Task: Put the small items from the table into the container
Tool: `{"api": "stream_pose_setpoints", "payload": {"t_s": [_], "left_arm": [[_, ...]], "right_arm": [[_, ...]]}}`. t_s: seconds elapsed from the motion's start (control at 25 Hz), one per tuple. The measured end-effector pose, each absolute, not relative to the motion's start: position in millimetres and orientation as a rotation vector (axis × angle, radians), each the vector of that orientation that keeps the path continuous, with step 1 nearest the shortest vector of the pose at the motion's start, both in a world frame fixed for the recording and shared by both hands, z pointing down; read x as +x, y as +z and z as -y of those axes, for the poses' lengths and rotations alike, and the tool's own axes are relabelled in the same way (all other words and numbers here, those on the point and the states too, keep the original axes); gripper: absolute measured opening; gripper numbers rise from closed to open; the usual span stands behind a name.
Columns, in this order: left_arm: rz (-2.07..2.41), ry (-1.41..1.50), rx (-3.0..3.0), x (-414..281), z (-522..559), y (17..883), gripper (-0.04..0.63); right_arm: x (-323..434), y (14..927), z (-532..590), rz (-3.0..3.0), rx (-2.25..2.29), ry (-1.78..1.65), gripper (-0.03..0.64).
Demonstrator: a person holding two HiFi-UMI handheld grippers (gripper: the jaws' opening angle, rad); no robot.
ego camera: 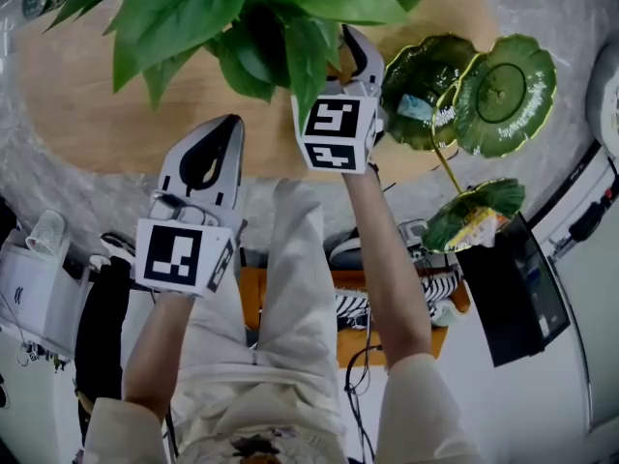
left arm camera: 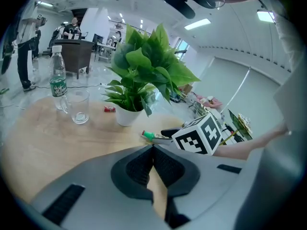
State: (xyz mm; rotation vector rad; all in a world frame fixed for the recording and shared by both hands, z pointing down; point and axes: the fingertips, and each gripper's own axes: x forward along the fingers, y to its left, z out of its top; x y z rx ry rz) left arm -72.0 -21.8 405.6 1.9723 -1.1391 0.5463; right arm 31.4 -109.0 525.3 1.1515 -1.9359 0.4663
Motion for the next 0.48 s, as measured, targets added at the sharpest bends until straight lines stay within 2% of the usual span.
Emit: {"api": "stream_pose_setpoints", "payload": {"t_s": [0.08,0.16,0.48], "left_arm": [[1.143,0.545,1.972,-73,21,405,0.009],[1.144,0.545,1.969,-73,19,404,0.009],[1.151,0.545,1.977,-72,10,400,0.009]], "right_arm": [[30,528,105,1.933,1.149,0.475,0.228],[31,529,101,1.917,1.142,0.454,0.172],[32,515,104,1.943,1.202,0.457,0.156]]}}
